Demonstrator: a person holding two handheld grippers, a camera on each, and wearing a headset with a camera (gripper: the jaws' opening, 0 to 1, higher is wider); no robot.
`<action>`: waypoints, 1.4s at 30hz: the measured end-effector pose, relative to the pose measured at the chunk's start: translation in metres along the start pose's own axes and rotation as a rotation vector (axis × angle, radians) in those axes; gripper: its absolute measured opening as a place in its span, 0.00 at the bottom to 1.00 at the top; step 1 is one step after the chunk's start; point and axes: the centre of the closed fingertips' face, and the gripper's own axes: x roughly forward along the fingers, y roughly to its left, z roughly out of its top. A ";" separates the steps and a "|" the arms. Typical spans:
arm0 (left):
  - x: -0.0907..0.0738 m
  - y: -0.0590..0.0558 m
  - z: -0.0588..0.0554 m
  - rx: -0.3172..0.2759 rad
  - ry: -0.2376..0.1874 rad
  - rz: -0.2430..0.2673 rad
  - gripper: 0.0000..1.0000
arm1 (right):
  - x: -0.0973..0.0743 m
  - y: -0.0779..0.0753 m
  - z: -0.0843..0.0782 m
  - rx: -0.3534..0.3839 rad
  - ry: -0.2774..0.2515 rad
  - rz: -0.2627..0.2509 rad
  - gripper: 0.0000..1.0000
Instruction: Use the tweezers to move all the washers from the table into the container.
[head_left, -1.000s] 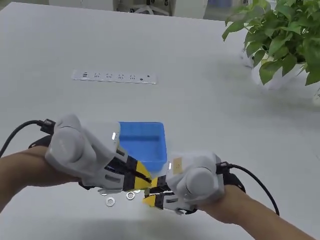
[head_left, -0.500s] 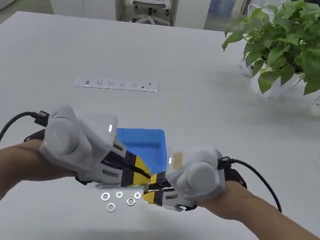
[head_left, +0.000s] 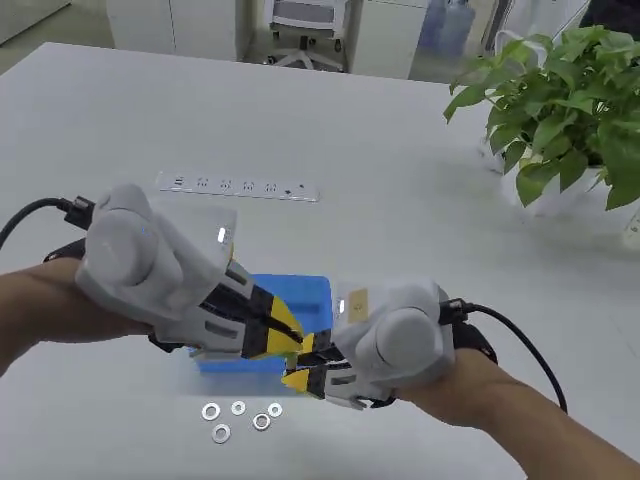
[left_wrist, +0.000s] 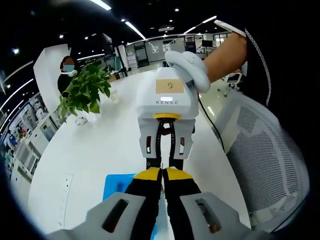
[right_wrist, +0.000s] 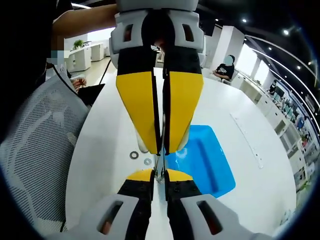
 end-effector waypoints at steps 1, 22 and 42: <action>0.000 0.002 0.000 0.003 0.000 0.005 0.06 | 0.000 -0.002 0.000 -0.005 0.001 -0.003 0.10; 0.000 0.053 -0.008 0.043 0.023 0.051 0.06 | 0.010 -0.057 0.001 -0.033 0.001 -0.025 0.10; 0.024 0.079 -0.046 -0.003 0.040 0.015 0.06 | 0.046 -0.078 -0.027 0.038 0.030 0.007 0.10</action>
